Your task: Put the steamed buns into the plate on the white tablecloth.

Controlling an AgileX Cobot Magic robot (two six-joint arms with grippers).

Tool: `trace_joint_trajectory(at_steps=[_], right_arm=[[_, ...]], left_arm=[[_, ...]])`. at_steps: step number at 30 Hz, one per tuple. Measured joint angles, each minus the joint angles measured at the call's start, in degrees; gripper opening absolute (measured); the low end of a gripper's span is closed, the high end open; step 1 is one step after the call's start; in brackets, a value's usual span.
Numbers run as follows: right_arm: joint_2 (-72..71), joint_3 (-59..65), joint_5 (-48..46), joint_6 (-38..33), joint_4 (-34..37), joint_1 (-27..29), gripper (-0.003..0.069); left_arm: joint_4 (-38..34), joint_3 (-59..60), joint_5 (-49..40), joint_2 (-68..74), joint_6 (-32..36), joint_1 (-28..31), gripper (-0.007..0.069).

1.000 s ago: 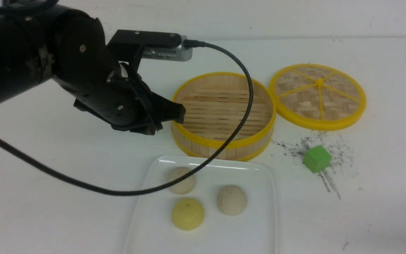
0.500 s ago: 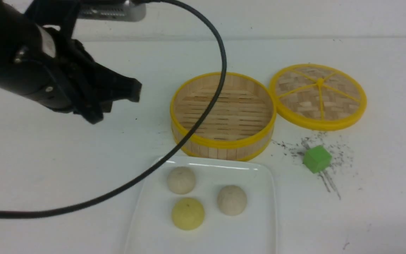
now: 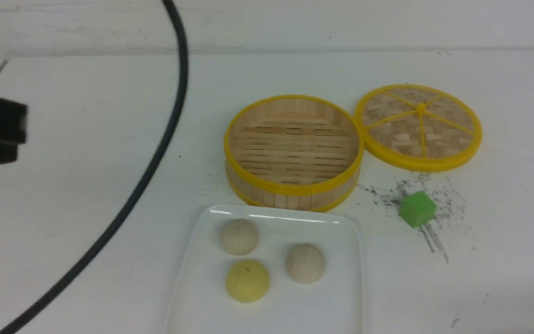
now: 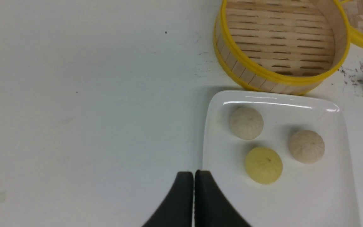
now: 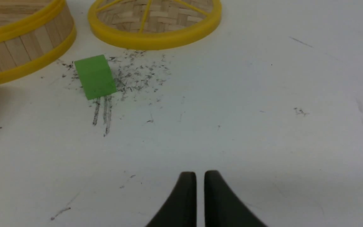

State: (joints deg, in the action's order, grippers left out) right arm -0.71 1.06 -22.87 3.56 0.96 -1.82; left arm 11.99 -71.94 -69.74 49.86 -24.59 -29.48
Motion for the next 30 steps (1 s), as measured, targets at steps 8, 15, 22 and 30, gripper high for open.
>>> trace_joint_trajectory(at_steps=[8,15,22,30], right_arm=[[0.00,0.00,0.00,0.00,0.00,-0.06,0.0077],[0.00,0.00,0.00,0.00,0.00,-0.06,0.0081],[0.00,0.00,0.00,0.00,0.00,-0.06,0.0082],[0.00,0.00,0.00,0.00,0.00,-0.06,0.0087]], left_arm=[[0.27,13.12,1.01,-12.75,-0.45,0.00,0.0034],[-8.20,37.37,23.39,-21.92,-0.45,0.00,0.0034],[-8.60,45.20,38.57,-22.04,-0.57,0.00,0.0037],[-3.98,45.71,37.16,-22.04,-0.61,0.00,0.0050]])
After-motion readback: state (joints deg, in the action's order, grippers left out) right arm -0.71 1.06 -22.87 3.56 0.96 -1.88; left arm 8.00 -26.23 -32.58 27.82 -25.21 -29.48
